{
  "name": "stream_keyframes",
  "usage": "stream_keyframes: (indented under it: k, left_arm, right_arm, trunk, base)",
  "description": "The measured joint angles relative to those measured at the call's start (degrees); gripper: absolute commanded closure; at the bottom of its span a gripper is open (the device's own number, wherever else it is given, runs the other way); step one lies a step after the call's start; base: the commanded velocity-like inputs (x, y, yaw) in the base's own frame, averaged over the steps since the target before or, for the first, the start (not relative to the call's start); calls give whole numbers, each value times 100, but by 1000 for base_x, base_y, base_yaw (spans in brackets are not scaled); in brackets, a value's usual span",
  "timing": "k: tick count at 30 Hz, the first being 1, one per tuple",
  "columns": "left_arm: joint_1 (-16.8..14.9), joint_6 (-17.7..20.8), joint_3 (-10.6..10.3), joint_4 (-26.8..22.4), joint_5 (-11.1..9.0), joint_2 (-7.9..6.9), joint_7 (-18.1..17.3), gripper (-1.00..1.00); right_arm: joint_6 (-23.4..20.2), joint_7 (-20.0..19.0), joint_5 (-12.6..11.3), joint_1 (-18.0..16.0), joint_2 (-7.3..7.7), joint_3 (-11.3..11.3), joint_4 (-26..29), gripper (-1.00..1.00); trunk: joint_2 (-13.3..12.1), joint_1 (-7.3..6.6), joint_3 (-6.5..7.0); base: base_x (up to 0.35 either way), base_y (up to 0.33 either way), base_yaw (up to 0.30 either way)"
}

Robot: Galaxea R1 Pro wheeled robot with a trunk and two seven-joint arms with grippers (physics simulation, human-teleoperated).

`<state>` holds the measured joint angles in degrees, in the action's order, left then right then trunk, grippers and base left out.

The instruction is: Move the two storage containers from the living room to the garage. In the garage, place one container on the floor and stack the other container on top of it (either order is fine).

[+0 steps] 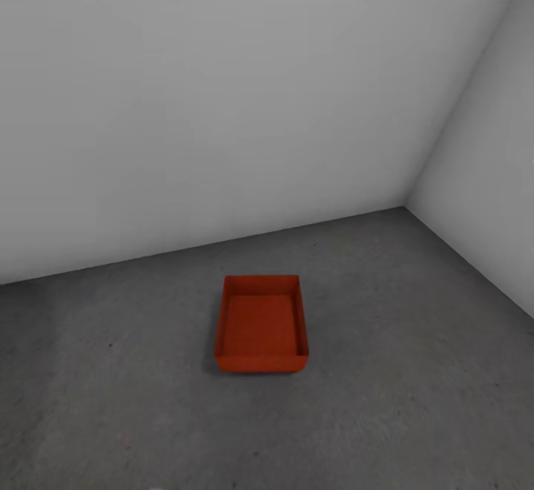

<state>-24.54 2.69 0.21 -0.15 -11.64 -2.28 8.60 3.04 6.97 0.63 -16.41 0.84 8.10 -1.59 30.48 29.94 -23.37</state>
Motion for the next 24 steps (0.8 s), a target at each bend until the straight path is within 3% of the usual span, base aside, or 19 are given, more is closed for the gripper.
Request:
stream_keyframes:
  k: [10, 24]
  left_arm:
    - [346, -84, -1, 5, -21, 17, 6, -100]
    - [440, -92, -1, 2, -27, 17, 6, -100]
  right_arm:
    - [8, -282, 135, 82, 0, -2, -7, -100]
    - [5, -286, 127, 155, 4, -7, -11, -100]
  trunk:
    - [0, 1, 0]
    - [0, 1, 11]
  base:
    - [-20, 0, 0]
    - [-244, 0, 0]
